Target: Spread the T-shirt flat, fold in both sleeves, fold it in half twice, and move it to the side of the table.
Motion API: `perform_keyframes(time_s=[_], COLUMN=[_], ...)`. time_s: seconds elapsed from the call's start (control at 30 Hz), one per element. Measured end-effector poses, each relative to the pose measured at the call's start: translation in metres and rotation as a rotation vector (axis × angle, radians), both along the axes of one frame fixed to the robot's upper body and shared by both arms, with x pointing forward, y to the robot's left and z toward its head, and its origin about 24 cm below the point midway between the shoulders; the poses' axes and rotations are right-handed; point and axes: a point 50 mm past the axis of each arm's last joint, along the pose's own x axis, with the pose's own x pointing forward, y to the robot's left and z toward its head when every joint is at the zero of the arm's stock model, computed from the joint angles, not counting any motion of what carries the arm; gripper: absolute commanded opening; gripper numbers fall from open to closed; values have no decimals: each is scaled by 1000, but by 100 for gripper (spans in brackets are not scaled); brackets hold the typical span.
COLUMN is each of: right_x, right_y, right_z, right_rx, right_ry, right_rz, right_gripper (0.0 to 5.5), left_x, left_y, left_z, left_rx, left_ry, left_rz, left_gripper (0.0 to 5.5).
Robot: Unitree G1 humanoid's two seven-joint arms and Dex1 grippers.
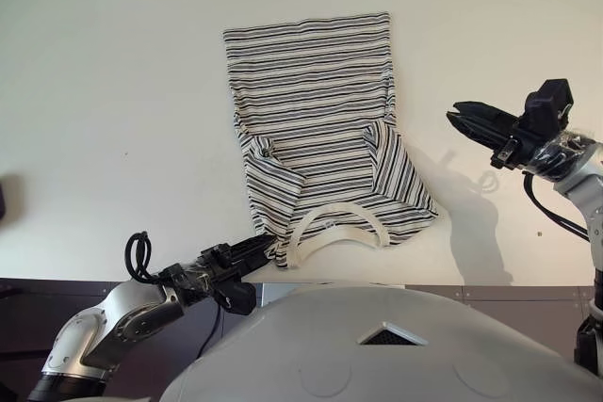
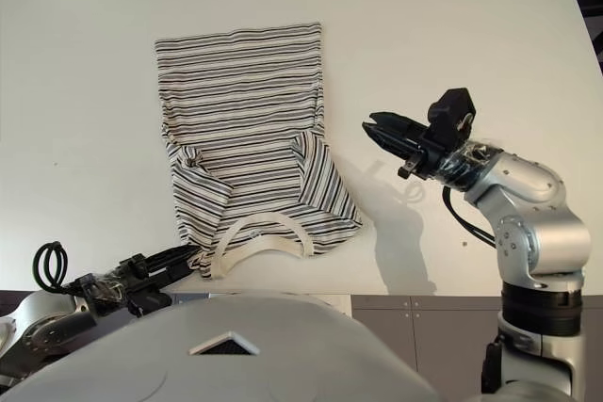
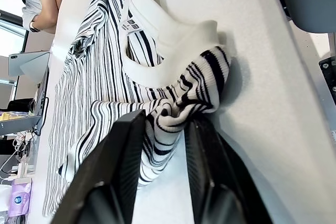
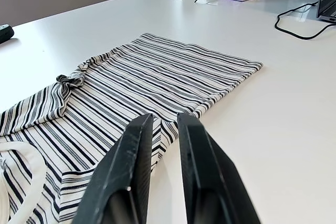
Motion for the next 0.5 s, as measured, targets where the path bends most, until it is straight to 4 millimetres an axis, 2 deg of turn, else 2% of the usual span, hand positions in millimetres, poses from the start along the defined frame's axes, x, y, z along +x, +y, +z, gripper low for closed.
perform_keyframes(time_s=[0.1, 0.27, 0.33, 0.43, 0.5], right_x=[-5, -13, -18, -25, -31], right_y=[-5, -11, -23, -37, -45], right_z=[-5, -9, -12, -17, -23], right_rx=[-44, -231, -404, -558, -639], right_ry=[4, -106, -206, -313, -379], right_rz=[21, 143, 246, 353, 447], right_gripper=[85, 85, 119, 164, 172], left_x=[-1, -2, -2, -2, -2], left_y=[3, 4, 3, 3, 3], left_z=[-1, -1, 1, 1, 1], left_rx=[9, 8, -2, -4, -4], left_ry=[31, 60, 60, 58, 57], left_rz=[6, 16, 22, 24, 25], left_gripper=[23, 13, 10, 10, 10])
